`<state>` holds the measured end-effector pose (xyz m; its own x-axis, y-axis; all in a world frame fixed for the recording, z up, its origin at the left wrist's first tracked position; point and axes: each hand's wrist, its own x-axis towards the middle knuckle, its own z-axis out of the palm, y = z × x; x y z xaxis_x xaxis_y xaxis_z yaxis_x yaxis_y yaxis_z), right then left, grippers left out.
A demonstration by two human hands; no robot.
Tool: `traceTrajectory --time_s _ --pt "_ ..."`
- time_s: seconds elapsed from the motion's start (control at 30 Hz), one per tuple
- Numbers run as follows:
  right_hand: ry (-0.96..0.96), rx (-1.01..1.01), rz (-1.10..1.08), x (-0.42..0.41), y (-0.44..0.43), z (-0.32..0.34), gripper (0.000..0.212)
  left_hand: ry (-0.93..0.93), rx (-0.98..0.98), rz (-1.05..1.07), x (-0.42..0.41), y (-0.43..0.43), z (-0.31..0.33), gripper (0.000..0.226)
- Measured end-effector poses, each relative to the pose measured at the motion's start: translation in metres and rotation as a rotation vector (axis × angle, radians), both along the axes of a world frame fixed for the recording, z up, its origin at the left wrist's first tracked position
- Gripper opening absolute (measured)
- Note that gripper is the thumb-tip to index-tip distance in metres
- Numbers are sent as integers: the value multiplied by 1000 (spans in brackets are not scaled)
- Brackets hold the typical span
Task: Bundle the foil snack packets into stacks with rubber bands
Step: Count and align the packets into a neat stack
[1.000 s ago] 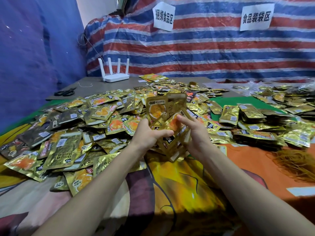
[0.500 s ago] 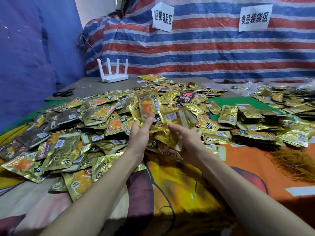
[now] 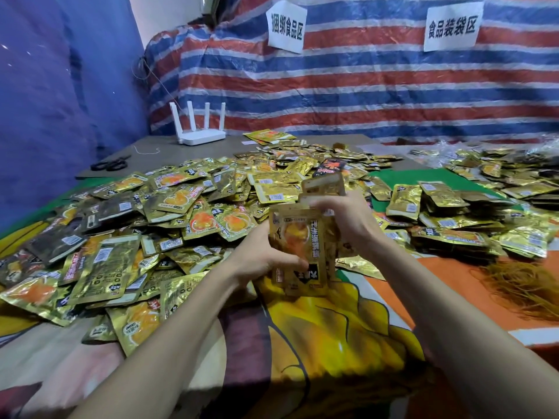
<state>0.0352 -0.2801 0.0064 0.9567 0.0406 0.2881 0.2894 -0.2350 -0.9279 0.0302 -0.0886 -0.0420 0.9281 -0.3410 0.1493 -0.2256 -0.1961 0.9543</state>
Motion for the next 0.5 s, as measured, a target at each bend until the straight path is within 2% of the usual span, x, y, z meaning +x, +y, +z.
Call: traceTrajectory --time_s 0.1,0.17,0.27,0.3,0.33,0.4,0.47,0.5 --pt "2 -48 -110 -1 7 7 30 -57 28 20 -1 0 1 50" --pt "29 8 -162 0 11 10 41 -82 -28 51 -3 0 2 48" --pt "205 133 -89 0 17 12 78 -40 -164 59 -7 -4 2 42" --pt "260 220 -14 2 16 10 83 9 -229 57 -8 -5 2 36" --pt "278 327 62 3 14 5 78 64 -304 70 -7 -6 2 32" --pt "285 494 136 -1 16 -9 55 158 -444 154 -4 -7 4 31" --pt "250 428 78 -4 24 -29 40 184 -517 224 -4 -8 4 24" --pt "219 383 35 -7 29 -37 35 156 -489 236 -6 -9 3 20"
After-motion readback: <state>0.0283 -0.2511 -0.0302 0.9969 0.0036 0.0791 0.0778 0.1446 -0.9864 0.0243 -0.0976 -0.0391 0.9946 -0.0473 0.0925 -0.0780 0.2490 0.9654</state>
